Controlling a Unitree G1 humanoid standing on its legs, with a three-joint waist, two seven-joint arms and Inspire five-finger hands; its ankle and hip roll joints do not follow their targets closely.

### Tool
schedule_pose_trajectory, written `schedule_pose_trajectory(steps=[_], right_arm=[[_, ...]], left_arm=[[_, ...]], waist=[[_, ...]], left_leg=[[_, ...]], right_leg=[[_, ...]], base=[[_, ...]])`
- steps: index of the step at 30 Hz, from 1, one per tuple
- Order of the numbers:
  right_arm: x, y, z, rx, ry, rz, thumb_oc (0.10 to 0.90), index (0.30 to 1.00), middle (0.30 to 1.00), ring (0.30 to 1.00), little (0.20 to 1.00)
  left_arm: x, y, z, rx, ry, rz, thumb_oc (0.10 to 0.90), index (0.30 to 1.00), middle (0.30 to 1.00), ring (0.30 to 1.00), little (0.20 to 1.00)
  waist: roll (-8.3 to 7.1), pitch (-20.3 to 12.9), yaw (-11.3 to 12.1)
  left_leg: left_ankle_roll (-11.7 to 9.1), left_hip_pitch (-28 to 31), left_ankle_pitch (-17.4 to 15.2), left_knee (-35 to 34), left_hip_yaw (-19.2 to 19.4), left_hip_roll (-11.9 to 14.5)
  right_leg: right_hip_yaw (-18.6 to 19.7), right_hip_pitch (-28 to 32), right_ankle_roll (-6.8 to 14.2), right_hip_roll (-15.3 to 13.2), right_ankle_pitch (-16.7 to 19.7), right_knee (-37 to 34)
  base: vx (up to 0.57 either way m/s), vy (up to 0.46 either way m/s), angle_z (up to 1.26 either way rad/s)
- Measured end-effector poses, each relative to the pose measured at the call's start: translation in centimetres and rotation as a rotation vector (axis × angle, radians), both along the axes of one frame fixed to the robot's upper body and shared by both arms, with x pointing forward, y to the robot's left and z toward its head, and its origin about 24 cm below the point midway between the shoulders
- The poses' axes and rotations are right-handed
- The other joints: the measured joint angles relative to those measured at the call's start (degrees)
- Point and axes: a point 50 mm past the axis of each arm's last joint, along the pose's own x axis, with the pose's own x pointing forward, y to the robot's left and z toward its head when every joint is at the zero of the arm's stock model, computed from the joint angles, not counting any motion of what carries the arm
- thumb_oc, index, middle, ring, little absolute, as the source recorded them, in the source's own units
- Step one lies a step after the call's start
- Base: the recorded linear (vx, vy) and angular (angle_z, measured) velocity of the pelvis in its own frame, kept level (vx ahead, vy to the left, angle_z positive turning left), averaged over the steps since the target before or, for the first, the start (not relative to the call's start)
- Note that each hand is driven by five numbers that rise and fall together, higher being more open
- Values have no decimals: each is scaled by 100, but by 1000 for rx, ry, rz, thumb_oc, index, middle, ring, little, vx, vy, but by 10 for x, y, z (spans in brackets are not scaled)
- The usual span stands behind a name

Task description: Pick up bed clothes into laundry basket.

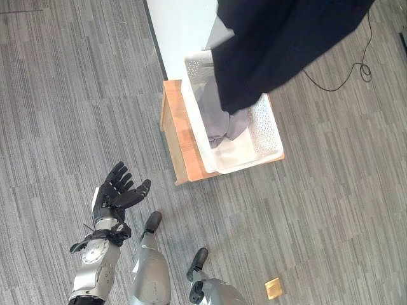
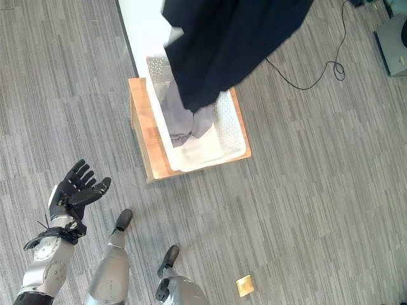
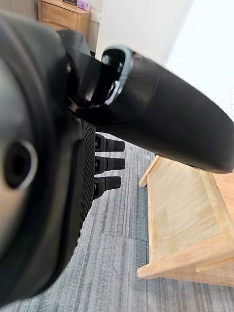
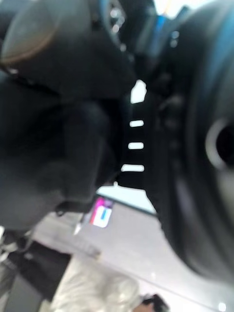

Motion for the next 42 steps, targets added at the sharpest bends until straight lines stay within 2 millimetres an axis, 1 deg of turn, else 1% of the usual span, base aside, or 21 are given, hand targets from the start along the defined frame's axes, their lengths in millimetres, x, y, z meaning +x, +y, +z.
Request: schedule_pose_trajectory(steps=[1, 3, 15, 21, 24, 28, 29, 31, 33, 34, 36, 37, 39, 42], right_arm=[[0, 0, 0, 4, 2, 6, 400, 300, 300, 300, 300], [0, 0, 0, 4, 4, 7, 400, 300, 300, 300, 300], [4, -1, -6, 1, 29, 1, 400, 300, 300, 300, 300], [7, -2, -11, 0, 44, -3, 400, 300, 300, 300, 300], [15, -6, -23, -1, 84, -16, 400, 300, 300, 300, 300], [28, -14, -47, 9, 148, -37, 400, 300, 300, 300, 300], [28, -14, -47, 9, 148, -37, 400, 300, 300, 300, 300], [38, -21, -69, 3, 215, -70, 400, 300, 300, 300, 300], [41, -25, -79, 6, 246, -79, 400, 300, 300, 300, 300], [44, -28, -87, 15, 270, -88, 400, 300, 300, 300, 300], [46, -33, -95, 46, 292, -90, 400, 300, 300, 300, 300], [48, -34, -101, 48, 316, -103, 400, 300, 300, 300, 300], [49, -35, -111, 60, 341, -105, 400, 300, 300, 300, 300], [53, -33, -120, 63, 377, -95, 400, 300, 300, 300, 300]], left_arm=[[0, 2, 2, 8, -7, 1, 800, 900, 900, 900, 900], [0, 3, 3, 16, -10, 2, 800, 900, 900, 900, 900], [-11, 8, -5, 25, 27, 15, 800, 900, 900, 900, 900], [-10, 8, -5, 27, 26, 14, 800, 900, 900, 900, 900], [-11, 8, -5, 27, 27, 14, 800, 900, 900, 900, 900], [-11, 9, -5, 30, 28, 15, 800, 900, 900, 900, 900], [-11, 9, -5, 30, 28, 15, 800, 900, 900, 900, 900], [-13, 11, -6, 36, 34, 20, 800, 900, 900, 900, 900], [-14, 12, -6, 37, 36, 26, 800, 900, 900, 900, 900], [-14, 12, -6, 35, 35, 32, 800, 900, 900, 900, 900], [-13, 11, -5, 35, 34, 31, 800, 900, 900, 900, 900], [-13, 12, -5, 36, 35, 38, 800, 900, 900, 900, 900], [-13, 12, -5, 35, 34, 40, 800, 900, 900, 900, 900], [-13, 12, -4, 36, 32, 40, 800, 900, 900, 900, 900]], waist=[[-40, 7, -60], [-72, 18, -95], [-76, 16, -76], [-76, 16, -77], [-75, 16, -71], [-61, 16, -59], [-61, 16, -59], [-28, 41, -41], [-5, 59, -22], [51, 102, 5], [139, 169, 71], [212, 221, 90], [300, 287, 122], [368, 334, 144]], left_leg=[[0, 0, 0, 22, -19, -3], [0, -1, 0, 39, -13, -4], [-21, -11, 14, 76, -1, -7], [-21, -13, 13, 73, 5, -6], [-21, -14, 13, 73, 6, -6], [-23, -97, 13, 83, 3, -13], [-23, -97, 13, 83, 3, -13], [-34, -152, 24, 83, -2, -22], [-34, -161, 24, 81, -4, -21], [-34, -177, 23, 80, -4, -19], [-34, -195, 24, 80, 9, -13], [-34, -198, 24, 81, 4, -13], [-34, -204, 24, 79, 2, -13], [-34, -264, 24, 78, 5, -6]], right_leg=[[-3, 21, 0, 3, 0, 0], [4, 24, 0, 2, 0, 0], [10, 32, -1, -2, 1, 0], [14, 23, -1, -4, 1, 0], [15, 22, -1, -5, 1, -1], [8, -50, -1, -10, 1, 0], [8, -50, -1, -10, 1, 0], [6, -100, -3, -17, 2, -1], [8, -110, -3, -17, 2, -1], [7, -131, -3, -14, 3, 0], [12, -158, -6, -13, 4, 0], [13, -156, -6, -9, 5, 0], [10, -162, -6, -8, 5, 0], [11, -230, -6, -2, 5, 0]], base=[[0, 0, 0], [-6, -3, -2], [-1, 0, 0], [0, 0, 0], [0, 0, 0], [0, 0, 0], [0, 0, 0], [0, 0, 0], [0, 0, 0], [0, 0, 0], [-3, -2, -2], [0, 0, 0], [0, 0, 0], [0, 0, 0]])
